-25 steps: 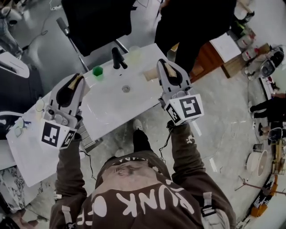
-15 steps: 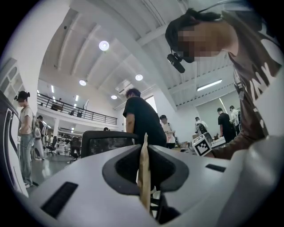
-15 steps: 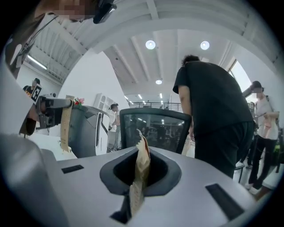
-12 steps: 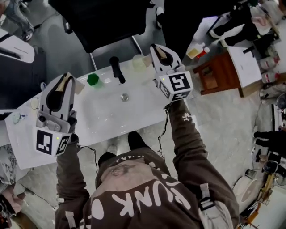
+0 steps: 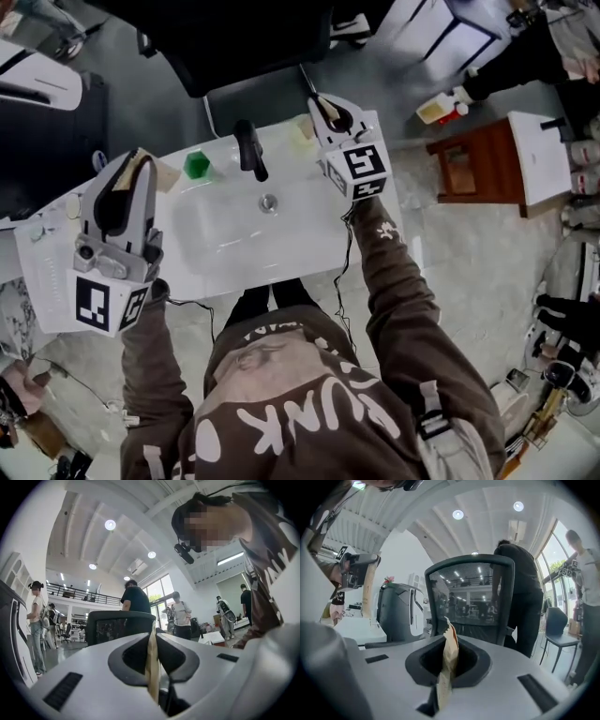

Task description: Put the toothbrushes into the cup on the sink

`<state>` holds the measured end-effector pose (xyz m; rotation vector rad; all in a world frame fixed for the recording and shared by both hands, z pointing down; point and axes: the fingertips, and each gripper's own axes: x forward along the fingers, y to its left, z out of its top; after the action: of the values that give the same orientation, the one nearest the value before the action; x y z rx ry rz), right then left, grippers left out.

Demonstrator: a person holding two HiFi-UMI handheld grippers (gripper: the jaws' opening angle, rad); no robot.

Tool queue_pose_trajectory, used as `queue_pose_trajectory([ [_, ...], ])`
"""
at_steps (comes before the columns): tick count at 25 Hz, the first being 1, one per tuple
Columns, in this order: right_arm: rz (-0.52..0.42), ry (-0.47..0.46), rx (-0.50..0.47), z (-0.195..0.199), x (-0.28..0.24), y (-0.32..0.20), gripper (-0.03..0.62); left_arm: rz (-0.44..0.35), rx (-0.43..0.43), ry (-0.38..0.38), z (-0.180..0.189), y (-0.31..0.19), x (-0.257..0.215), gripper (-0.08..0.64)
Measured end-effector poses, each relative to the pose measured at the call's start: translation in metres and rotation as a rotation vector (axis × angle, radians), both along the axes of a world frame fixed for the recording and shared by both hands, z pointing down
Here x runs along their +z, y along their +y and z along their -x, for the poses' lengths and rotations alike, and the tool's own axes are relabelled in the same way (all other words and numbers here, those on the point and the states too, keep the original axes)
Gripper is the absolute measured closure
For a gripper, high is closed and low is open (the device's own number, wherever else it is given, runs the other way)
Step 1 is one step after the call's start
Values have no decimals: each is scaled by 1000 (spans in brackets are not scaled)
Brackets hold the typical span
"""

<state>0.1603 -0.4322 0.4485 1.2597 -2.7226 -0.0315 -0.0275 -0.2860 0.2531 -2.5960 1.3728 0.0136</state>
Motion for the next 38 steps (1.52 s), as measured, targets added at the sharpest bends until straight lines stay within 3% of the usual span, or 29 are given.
queue_pose_trajectory([
  [9,37,59,11,11,58,-6,581,7,10,14,11,-11,7,511],
  [17,7,50,48,10,63,-8,578,7,18,16,17,-13,9,511],
  [18,7,40,46,10,62,-7,562,7,21,17,17,-12,9,511],
  [20,11,21,33,10,57,-5,347,7,24,21,17,-12,9,511],
  [23,-11,6,23,8,42,1,288,9,27,26,18,-12,12,512],
  [28,-104,-17,13,1,-7,10,227,9,44,37,21,-22,28,511],
  [38,-229,-35,-22,-3,-82,38,224,48,106,63,31,-50,123,512],
])
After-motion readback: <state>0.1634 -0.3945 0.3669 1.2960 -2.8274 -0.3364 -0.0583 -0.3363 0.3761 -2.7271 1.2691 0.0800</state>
